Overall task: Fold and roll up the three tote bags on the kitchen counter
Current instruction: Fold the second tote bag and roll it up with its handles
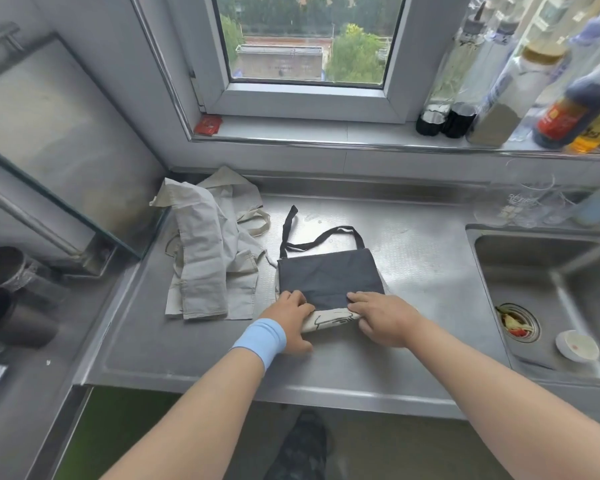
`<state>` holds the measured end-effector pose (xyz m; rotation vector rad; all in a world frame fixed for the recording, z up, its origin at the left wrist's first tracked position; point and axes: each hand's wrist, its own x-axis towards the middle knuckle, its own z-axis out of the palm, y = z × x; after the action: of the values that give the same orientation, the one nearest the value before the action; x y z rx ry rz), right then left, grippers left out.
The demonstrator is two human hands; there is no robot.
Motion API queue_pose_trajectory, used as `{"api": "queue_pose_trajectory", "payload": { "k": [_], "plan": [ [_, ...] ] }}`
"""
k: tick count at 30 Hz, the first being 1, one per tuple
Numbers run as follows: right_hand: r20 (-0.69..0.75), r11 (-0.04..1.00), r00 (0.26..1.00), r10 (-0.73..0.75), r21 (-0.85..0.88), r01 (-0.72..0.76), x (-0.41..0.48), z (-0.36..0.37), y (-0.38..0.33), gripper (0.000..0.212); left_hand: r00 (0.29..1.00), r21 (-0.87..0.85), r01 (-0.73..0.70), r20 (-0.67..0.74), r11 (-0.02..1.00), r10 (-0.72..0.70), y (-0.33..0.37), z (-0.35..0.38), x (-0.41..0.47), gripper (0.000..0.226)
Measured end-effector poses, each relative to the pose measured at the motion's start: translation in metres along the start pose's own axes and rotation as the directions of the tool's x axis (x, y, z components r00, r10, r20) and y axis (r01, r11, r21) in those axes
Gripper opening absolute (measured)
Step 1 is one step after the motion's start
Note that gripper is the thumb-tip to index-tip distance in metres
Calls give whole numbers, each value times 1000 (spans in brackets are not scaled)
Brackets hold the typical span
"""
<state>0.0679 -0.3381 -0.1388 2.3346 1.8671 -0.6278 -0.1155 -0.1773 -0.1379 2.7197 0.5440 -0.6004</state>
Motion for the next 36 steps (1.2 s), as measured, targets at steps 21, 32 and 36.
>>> {"api": "queue_pose_trajectory", "payload": {
  "k": [21,32,36],
  "plan": [
    [-50,949,954,295,133,-287,52,-35,27,18,884,-358,330,-207,873,-420,-50,-33,52,40],
    [-289,928,937,195,-256,-272,73,-9,-3,45,958,157,-39,-275,987,81,2,15,77,47],
    [-226,983,958,175,-16,-183,69,23,-9,56,966,140,-32,-251,990,67,-10,22,76,59]
  ]
}}
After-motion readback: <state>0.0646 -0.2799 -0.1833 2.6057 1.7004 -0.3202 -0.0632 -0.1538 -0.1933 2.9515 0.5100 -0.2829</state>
